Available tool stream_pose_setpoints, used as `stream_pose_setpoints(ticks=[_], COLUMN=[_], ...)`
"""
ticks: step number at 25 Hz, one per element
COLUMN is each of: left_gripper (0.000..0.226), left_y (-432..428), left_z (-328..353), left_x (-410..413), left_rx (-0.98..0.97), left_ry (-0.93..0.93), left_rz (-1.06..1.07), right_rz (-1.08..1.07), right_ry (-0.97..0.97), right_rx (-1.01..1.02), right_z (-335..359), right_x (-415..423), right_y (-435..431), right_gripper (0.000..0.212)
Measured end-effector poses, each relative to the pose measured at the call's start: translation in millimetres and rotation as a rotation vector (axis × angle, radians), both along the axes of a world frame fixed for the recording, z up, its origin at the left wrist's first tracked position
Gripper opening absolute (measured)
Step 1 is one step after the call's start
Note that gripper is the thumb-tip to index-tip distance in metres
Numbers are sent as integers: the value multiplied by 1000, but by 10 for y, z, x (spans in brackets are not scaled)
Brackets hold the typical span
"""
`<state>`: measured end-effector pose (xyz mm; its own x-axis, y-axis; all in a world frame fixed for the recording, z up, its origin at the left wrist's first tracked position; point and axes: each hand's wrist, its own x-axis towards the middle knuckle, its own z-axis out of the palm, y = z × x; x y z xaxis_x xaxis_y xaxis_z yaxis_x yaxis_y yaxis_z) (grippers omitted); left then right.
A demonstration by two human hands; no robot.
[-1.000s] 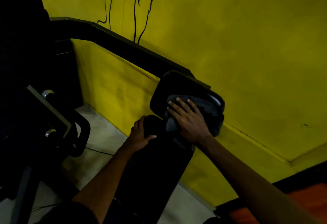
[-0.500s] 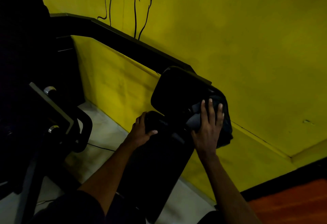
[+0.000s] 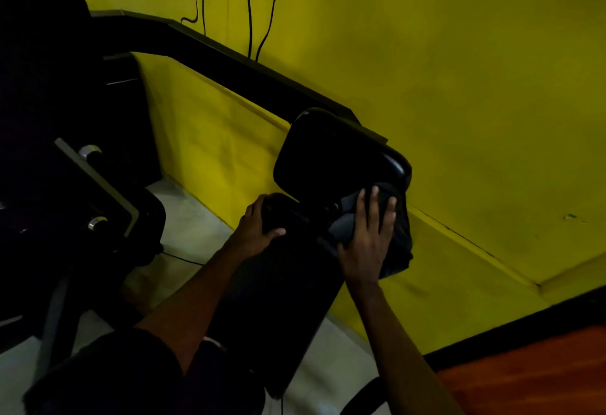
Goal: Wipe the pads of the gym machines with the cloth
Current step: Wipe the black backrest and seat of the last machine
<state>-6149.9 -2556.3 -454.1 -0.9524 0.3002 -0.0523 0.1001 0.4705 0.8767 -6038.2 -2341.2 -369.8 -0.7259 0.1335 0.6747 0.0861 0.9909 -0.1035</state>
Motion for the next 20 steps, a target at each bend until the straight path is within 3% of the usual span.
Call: stream_pose_setpoints(ticks=[5, 10, 13, 17, 20], left_gripper=[104, 103, 110, 92, 87], left_y=[-16, -81, -117, -126, -149], left_z=[-5, -31, -146, -368, -413], left_x=[-2, 38, 103, 278, 286], left_rx=[45, 50, 99, 104, 104], left_ry=[14, 34, 1, 61, 88], left_rz=[-3, 9, 58, 86, 72], right_rz=[85, 254, 319, 405, 353], right_ry=[-152, -299, -376, -442, -546], right_rx=[296, 511, 540, 492, 526], right_z=[-194, -50, 12, -77, -270], right_x=[155, 48, -40, -33, -89], right_y=[241, 214, 135, 95, -49], right_gripper=[90, 64, 69, 74, 89])
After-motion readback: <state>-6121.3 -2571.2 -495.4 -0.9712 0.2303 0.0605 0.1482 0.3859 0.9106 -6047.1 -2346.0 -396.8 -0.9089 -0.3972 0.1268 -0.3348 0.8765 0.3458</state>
